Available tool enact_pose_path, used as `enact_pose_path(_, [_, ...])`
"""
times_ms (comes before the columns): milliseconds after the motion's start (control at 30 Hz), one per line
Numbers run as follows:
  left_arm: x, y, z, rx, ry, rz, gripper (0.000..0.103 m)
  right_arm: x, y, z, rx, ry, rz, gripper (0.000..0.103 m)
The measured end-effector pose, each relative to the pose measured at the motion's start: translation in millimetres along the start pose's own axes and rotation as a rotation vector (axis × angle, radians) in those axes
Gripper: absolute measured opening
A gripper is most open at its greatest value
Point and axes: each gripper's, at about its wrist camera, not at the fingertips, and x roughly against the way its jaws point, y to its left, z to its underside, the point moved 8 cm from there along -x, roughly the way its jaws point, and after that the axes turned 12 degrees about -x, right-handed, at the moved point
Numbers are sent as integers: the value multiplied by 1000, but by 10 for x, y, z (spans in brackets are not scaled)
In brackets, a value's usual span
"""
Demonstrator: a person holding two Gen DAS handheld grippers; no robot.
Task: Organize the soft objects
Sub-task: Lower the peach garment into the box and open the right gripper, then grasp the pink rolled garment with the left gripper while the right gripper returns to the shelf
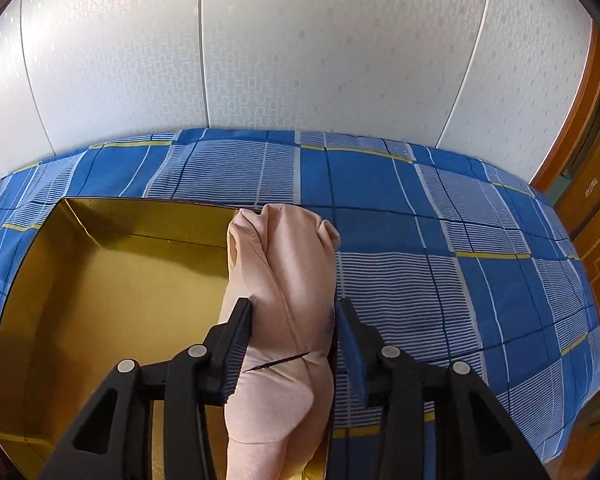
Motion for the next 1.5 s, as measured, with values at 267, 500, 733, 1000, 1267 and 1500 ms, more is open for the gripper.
enact_pose_path(267, [-31, 13, 3, -7, 2, 0, 59, 37, -53, 25, -47, 32, -73, 51])
enact_pose_path(500, [-55, -38, -18, -18, 3, 3, 54, 208, -148, -10, -80, 0, -109, 51])
enact_pose_path(733, [-55, -154, -61, -34, 5, -8, 51, 372, -270, 90, -81, 0, -170, 51])
enact_pose_path(1000, [-53, -189, -64, -40, 9, -21, 51, 616, -459, 322, -124, 2, -285, 51])
enact_pose_path(1267, [-51, -225, -62, -47, 8, -32, 51, 826, -801, 697, -193, 39, -313, 51])
enact_pose_path(1500, [-46, -206, -63, -39, 8, -25, 52, 985, -1132, 1438, -218, 85, -345, 51])
